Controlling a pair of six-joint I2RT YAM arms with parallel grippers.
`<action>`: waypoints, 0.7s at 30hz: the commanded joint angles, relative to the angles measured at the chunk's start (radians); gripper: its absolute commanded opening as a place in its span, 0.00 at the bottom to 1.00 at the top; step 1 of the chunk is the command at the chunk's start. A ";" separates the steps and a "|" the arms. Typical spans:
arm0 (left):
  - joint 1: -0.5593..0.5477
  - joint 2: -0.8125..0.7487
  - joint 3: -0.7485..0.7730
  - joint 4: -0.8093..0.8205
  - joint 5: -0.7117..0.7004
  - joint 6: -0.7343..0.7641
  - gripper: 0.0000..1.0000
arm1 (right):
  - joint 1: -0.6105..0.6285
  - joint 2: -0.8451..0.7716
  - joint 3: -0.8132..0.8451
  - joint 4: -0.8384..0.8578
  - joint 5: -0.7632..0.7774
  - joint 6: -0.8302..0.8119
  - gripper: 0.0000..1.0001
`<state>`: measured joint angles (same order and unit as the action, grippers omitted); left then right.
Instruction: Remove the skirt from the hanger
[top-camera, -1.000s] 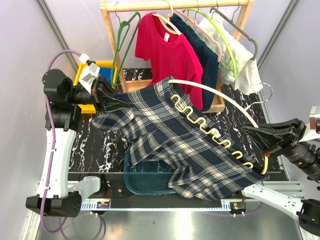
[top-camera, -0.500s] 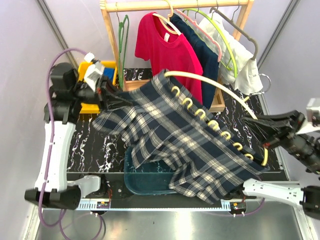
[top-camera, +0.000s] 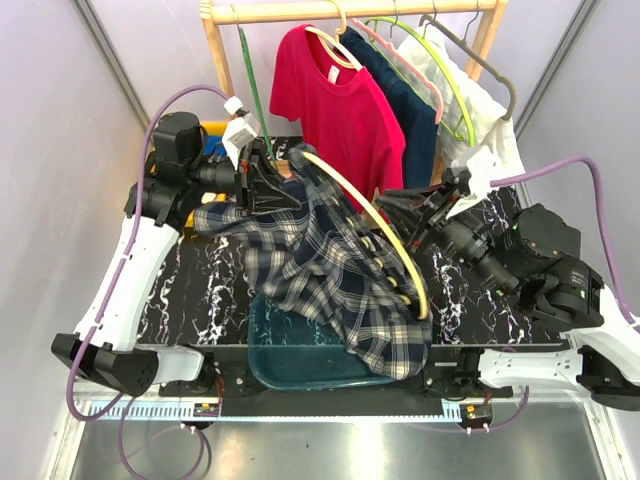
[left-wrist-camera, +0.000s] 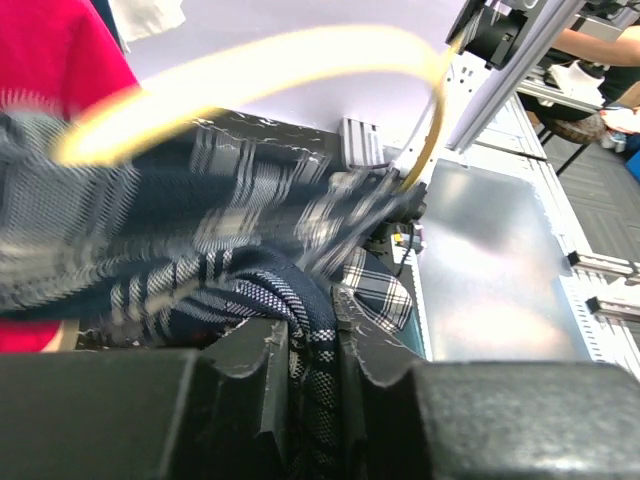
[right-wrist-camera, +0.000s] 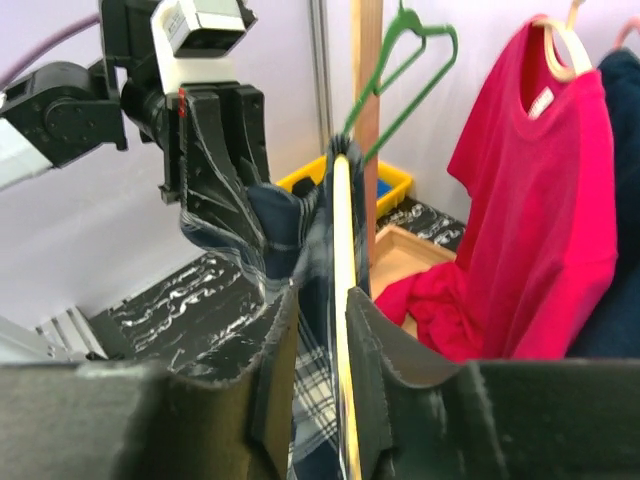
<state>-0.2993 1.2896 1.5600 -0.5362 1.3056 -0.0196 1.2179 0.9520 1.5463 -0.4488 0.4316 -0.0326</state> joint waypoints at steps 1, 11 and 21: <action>-0.017 -0.016 0.068 0.138 0.012 -0.051 0.19 | 0.006 0.001 0.034 0.131 -0.007 -0.003 0.14; 0.000 -0.067 0.008 0.324 0.023 -0.171 0.15 | 0.006 -0.048 -0.060 0.104 0.074 0.026 0.00; 0.003 -0.088 0.015 0.332 0.017 -0.169 0.13 | 0.006 -0.101 -0.285 -0.088 0.062 0.134 0.87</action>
<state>-0.3031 1.2438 1.5600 -0.3038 1.3155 -0.1707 1.2182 0.8677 1.3045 -0.4725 0.5140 0.0326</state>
